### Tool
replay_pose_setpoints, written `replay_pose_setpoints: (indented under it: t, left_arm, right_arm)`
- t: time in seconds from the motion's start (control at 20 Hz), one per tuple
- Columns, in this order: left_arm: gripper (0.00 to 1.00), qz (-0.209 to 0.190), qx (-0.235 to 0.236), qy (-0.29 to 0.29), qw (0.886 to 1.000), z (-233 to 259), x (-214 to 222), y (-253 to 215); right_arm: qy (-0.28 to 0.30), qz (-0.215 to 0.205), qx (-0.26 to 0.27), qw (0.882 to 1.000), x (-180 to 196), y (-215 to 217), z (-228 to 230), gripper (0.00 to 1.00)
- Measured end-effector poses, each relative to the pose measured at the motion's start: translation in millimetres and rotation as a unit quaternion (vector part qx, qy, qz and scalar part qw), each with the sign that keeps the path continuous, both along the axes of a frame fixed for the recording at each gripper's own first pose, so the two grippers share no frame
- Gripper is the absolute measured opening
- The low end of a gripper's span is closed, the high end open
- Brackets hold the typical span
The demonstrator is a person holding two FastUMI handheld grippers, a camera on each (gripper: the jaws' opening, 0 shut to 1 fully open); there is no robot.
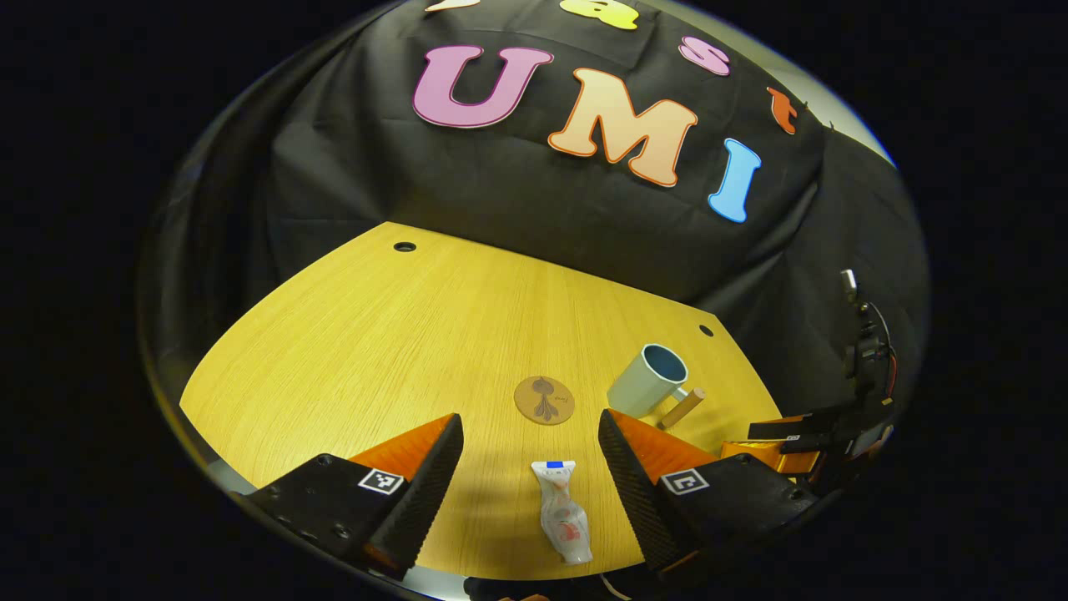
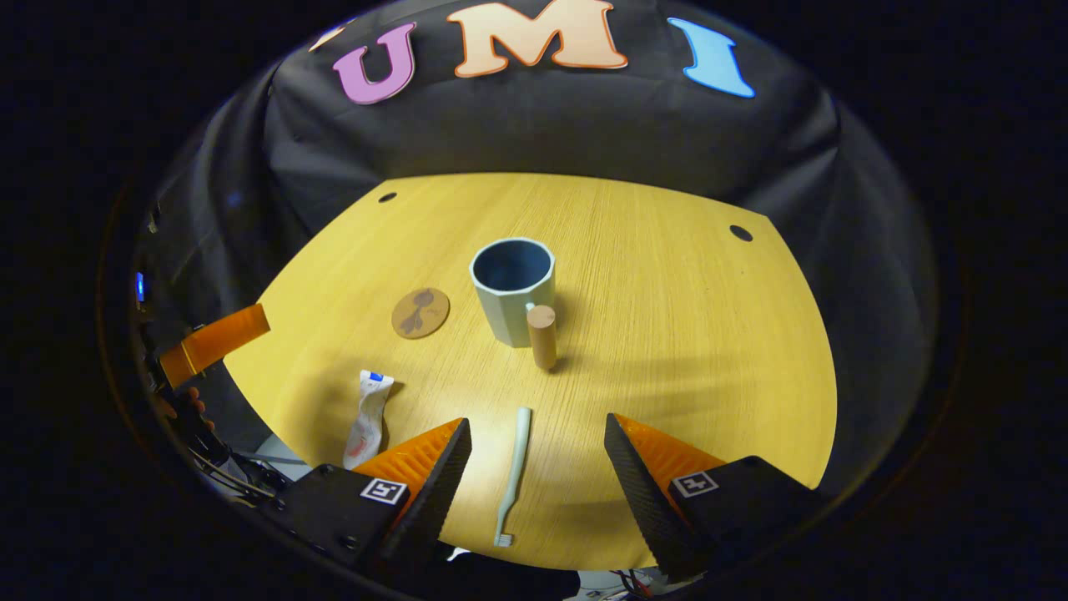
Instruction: Put the toothbrush and toothpaste on the desktop into the cup, then pick up the cup and place it on the coaster on the desktop.
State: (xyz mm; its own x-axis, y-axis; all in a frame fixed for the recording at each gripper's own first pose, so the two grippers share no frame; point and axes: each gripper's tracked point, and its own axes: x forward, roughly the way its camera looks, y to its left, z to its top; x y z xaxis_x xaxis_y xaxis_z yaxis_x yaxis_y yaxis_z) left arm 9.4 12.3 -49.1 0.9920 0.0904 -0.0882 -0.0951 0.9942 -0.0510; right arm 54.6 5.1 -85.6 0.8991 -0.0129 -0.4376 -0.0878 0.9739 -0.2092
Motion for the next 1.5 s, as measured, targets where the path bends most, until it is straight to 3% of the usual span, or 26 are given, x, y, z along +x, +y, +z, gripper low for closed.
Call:
replay_pose_setpoints:
  t: [0.1,0.15,0.35,0.5,0.6,0.7,0.9,1.0,1.2,1.25,1.3,1.5]
  left_arm:
    - [0.95,0.009,-0.007,0.002,1.0,-4.1,-4.6,2.8]
    - [0.95,0.016,-0.009,0.003,1.0,-6.1,-6.8,4.7]
    - [0.95,0.038,-0.021,0.006,0.999,-12.8,-16.9,13.4]
    - [0.95,0.056,-0.031,0.005,0.998,-14.8,-22.2,21.3]
    - [0.95,0.063,-0.038,-0.002,0.997,-11.4,-22.9,24.3]
    - [0.95,0.068,-0.041,-0.002,0.997,-10.8,-22.6,27.5]
    - [0.95,0.073,-0.043,0.003,0.996,-13.0,-18.3,28.8]
    - [0.95,0.073,-0.046,0.004,0.996,-13.4,-16.8,28.6]
    - [0.95,0.075,-0.05,0.007,0.996,-14.8,-13.6,28.2]
    - [0.95,0.076,-0.052,0.005,0.996,-13.4,-12.4,27.5]
    - [0.95,0.075,-0.054,0.004,0.996,-12.1,-11.4,26.3]
    - [0.95,0.073,-0.055,0.012,0.996,-16.9,-9.5,21.8]
  right_arm:
    - [0.029,0.005,-0.003,1.0,9.8,3.9,-9.3,0.94]
    - [0.035,0.006,-0.005,0.999,13.6,4.6,-10.3,0.99]
    - [0.071,0.008,-0.006,0.997,32.1,8.9,-23.8,0.91]
    - [0.096,0.001,-0.02,0.995,41.3,4.2,-35.8,0.79]
    - [0.114,-0.001,-0.033,0.993,45.8,2.8,-44.3,0.65]
    - [0.131,-0.004,-0.043,0.99,50.3,2.2,-53.6,0.56]
    - [0.157,-0.006,-0.043,0.987,57.2,6.5,-65.8,0.55]
    - [0.17,-0.01,-0.049,0.984,57.6,4.5,-71.3,0.45]
    - [0.185,-0.022,-0.058,0.981,57.2,-2.4,-75.7,0.45]
    - [0.186,-0.022,-0.059,0.981,58.6,-2.8,-75.1,0.42]
    - [0.189,-0.025,-0.056,0.98,57.5,-2.9,-76.3,0.31]
    - [0.193,-0.033,-0.064,0.978,55.8,-4.7,-77.6,0.18]
